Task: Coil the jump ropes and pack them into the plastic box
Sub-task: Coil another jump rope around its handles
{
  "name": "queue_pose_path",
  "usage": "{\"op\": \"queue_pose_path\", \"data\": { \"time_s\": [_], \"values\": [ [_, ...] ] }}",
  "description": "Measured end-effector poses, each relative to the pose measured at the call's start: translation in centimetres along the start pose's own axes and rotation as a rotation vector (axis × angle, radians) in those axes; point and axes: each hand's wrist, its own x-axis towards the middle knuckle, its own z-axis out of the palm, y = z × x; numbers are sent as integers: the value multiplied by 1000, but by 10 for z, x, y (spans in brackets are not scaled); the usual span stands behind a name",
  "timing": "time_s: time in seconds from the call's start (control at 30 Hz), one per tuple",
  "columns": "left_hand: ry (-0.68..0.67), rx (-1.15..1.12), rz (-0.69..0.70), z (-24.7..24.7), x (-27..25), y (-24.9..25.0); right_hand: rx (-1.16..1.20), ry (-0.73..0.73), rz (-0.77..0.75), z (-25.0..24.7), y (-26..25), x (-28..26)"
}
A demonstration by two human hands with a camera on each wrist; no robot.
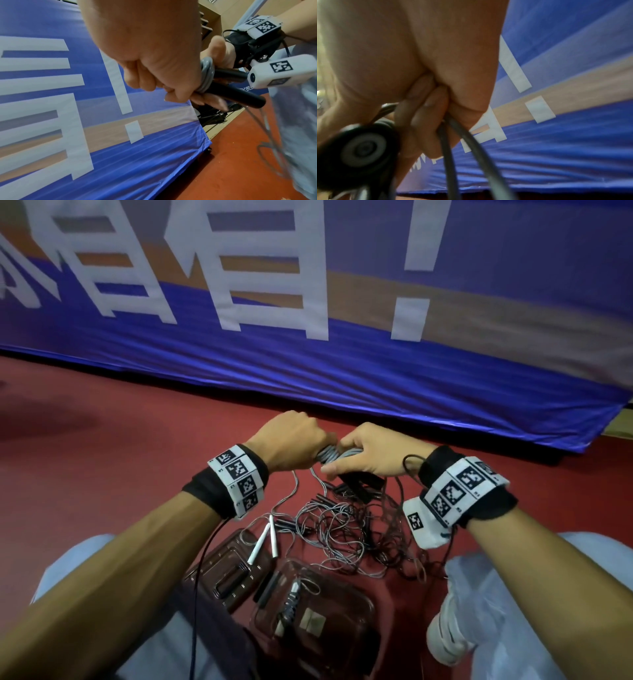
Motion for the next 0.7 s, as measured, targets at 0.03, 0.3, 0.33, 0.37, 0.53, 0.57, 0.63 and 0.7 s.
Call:
{"op": "queue_pose_path", "data": {
  "time_s": [0.03,0.3,0.33,0.37,0.53,0.57,0.63,0.7],
  "values": [
    [35,-2,18,-2,-2,-2,47,-31,-4,-1,-1,0],
    [245,-115,17,-4,-16,-15,309,-171,-5,1,-3,8],
    [245,-123,-12,-3,-16,-15,246,-141,4,-2,-4,9],
    [242,-126,-48,-3,-15,-16,174,-113,21,-6,-8,8],
    [161,-98,-220,2,-6,-19,7,30,26,-6,-11,10],
    [139,-100,-236,3,-5,-19,-19,72,14,-3,-11,11],
    [115,-105,-223,5,-4,-18,-36,132,2,1,-8,12],
    [102,-89,-198,6,-4,-13,-24,151,12,4,-5,11]
  ]
}}
